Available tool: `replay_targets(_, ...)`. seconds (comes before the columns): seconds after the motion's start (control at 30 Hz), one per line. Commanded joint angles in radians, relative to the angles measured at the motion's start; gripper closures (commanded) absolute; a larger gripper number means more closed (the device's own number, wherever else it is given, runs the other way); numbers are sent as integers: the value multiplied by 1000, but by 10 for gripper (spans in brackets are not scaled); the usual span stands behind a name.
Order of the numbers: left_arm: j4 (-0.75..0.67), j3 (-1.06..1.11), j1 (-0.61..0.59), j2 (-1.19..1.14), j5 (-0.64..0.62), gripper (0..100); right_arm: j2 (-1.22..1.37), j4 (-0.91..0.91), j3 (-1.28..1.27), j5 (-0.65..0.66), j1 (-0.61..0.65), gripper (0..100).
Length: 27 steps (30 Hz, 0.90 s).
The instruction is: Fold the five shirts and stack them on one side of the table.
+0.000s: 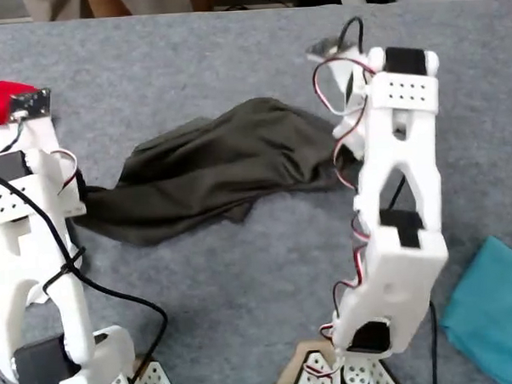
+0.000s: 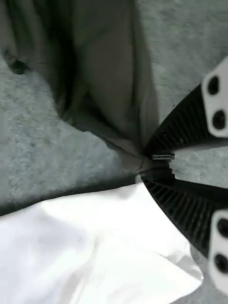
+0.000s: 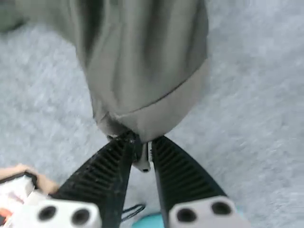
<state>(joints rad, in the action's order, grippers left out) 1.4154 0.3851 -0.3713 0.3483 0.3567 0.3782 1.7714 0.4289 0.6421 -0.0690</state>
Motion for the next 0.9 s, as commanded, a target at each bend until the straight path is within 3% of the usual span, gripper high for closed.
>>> replay_targets(0.0,87,-2,2,15,107,981,-165,8,-131,26,-2,995)
replay_targets(0.17,167,-5,2,16,207,981,-306,9,-352,52,-8,995)
replay_targets(0.37,173,-6,0,25,241,981,-535,5,-631,87,-51,995)
replay_targets(0.73,167,-12,0,27,241,981,-947,11,-932,307,-326,994)
replay_targets(0.87,166,-29,-17,27,241,981,-1038,12,-1013,417,-369,994)
